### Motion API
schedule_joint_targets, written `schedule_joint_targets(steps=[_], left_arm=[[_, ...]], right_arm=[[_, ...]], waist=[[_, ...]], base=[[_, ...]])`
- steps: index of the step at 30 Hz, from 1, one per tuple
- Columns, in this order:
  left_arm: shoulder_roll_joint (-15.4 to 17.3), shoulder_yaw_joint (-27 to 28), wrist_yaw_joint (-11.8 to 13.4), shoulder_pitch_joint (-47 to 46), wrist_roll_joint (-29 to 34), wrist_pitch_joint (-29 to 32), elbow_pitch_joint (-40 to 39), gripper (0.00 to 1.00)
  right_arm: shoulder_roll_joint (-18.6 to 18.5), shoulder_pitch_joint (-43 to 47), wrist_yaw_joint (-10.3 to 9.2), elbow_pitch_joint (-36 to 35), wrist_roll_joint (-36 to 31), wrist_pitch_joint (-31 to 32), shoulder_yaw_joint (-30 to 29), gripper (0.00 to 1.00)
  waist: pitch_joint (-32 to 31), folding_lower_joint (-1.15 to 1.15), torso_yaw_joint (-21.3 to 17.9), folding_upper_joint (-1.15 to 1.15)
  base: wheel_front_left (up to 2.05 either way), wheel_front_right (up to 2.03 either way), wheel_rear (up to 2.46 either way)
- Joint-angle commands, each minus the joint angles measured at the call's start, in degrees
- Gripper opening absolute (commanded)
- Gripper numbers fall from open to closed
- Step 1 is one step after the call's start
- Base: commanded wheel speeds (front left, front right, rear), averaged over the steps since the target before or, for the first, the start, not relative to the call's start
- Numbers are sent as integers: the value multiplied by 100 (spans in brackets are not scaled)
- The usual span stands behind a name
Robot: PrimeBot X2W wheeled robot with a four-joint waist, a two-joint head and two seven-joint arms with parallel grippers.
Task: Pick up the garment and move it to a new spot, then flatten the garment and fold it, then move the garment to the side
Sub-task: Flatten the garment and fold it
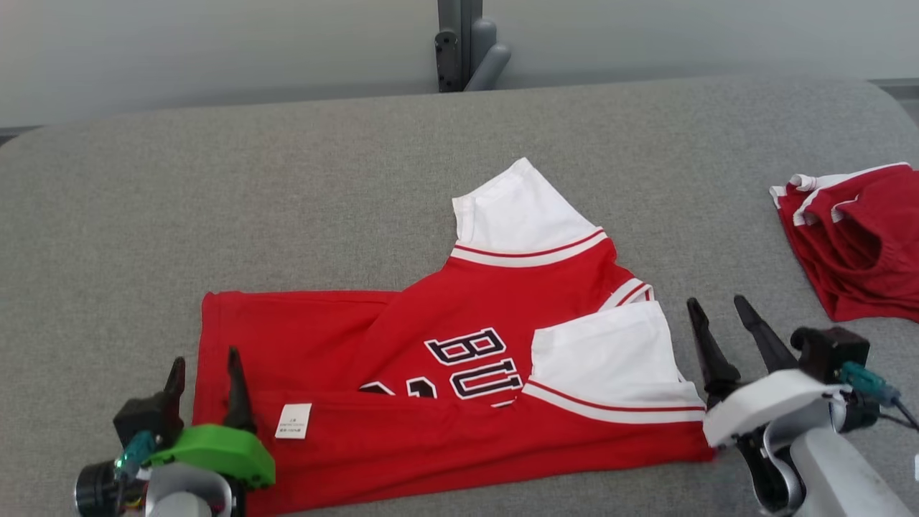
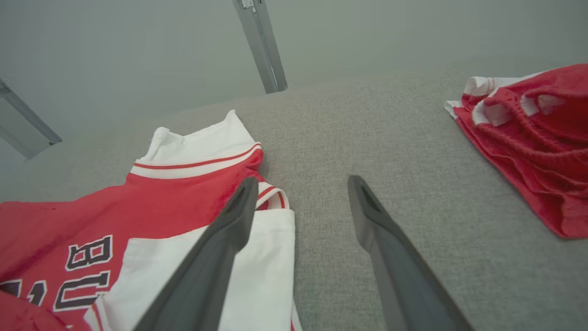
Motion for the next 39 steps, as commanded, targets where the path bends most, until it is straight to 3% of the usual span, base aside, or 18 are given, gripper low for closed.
schedule_joint_targets(steps=[1,9,17,18,19,20,22,23,34,39], left_arm=[[45,5,-48,-304,75,3,95,100],[140,87,-20,-1577,252,2,1135,100],[135,221,4,-2062,237,2,1617,100],[132,214,-1,-2093,253,3,1659,89],[132,214,-1,-2093,253,3,1659,89],[131,228,-7,-2134,239,2,1691,50],[124,234,-24,-2205,250,2,1726,5],[118,210,-46,-2234,272,2,1742,0],[49,-228,-230,-2626,430,2,1550,0],[26,-655,-285,-2830,227,2,1483,0]], right_arm=[[-9,-233,-5,-55,-57,-14,41,100],[-88,-1206,-5,-33,-58,-14,604,100],[-214,-1823,-5,75,92,-14,1117,100],[-242,-1888,-5,122,126,-14,1188,100],[-242,-1888,-5,122,126,-14,1188,100],[-268,-1966,-5,171,172,-14,1259,100],[-351,-2149,-5,279,236,-14,1415,100],[-387,-2230,-5,353,296,-14,1500,100],[-601,-3876,-5,1606,923,722,2366,100],[-619,-4584,-4,2201,991,1072,2688,100]], waist=[[479,0,61,17],[976,0,5,17],[1151,0,51,17],[1166,0,68,17],[1166,0,68,17],[1186,0,84,17],[1227,0,122,17],[1249,0,149,17],[1672,0,632,17],[1892,0,958,17]], base=[[0,0,0],[0,0,0],[0,0,0],[0,0,0],[0,0,0],[0,0,0],[0,0,0],[0,0,0],[0,0,0],[0,0,0]])
